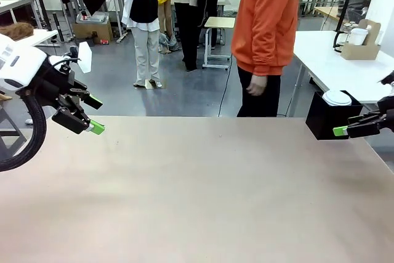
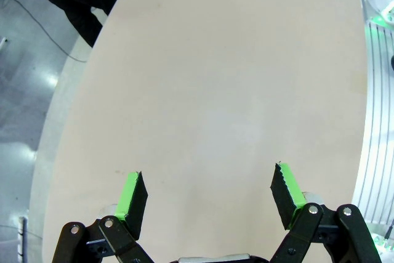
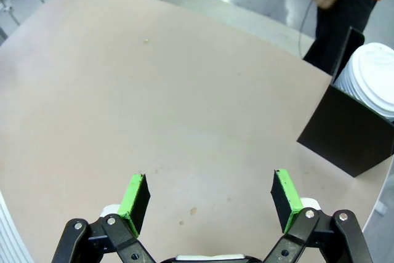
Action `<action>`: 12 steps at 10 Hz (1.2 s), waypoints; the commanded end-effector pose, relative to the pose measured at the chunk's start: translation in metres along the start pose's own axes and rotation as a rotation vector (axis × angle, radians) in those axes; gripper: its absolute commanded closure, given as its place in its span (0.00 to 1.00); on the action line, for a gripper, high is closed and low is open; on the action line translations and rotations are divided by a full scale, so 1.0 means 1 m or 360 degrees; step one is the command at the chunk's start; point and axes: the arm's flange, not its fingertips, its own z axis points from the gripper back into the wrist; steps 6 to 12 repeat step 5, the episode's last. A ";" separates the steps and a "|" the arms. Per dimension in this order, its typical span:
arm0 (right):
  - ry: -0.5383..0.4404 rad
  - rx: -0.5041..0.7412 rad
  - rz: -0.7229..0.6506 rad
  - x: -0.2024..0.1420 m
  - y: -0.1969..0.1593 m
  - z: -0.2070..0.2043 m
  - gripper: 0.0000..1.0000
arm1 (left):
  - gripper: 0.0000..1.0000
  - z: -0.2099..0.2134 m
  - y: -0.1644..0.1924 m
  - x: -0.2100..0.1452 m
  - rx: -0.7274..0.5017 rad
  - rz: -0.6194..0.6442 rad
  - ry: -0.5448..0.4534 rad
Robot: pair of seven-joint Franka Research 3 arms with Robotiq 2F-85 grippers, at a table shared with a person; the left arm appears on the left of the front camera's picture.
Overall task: Pour a drink into a cup and package it in a carrier.
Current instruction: Insert the held 600 ml Paper Cup into the Cup Carrier.
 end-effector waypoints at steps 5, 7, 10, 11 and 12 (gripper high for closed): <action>0.0000 -0.0002 0.0000 0.000 0.000 0.000 0.00 | 0.00 0.000 0.002 0.000 -0.0003 -0.0013 -0.0034; 0.0000 -0.0002 0.0000 0.000 0.000 0.000 0.00 | 0.00 0.000 0.002 0.000 -0.0003 -0.0013 -0.0034; 0.0000 -0.0002 0.0000 0.000 0.000 0.000 0.00 | 0.00 0.000 0.002 0.000 -0.0003 -0.0013 -0.0034; 0.0000 -0.0002 0.0000 0.000 0.000 0.000 0.00 | 0.00 0.000 0.002 0.000 -0.0003 -0.0013 -0.0034; 0.0000 -0.0002 0.0000 0.000 0.000 0.000 0.00 | 0.00 0.000 0.002 0.000 -0.0003 -0.0013 -0.0034</action>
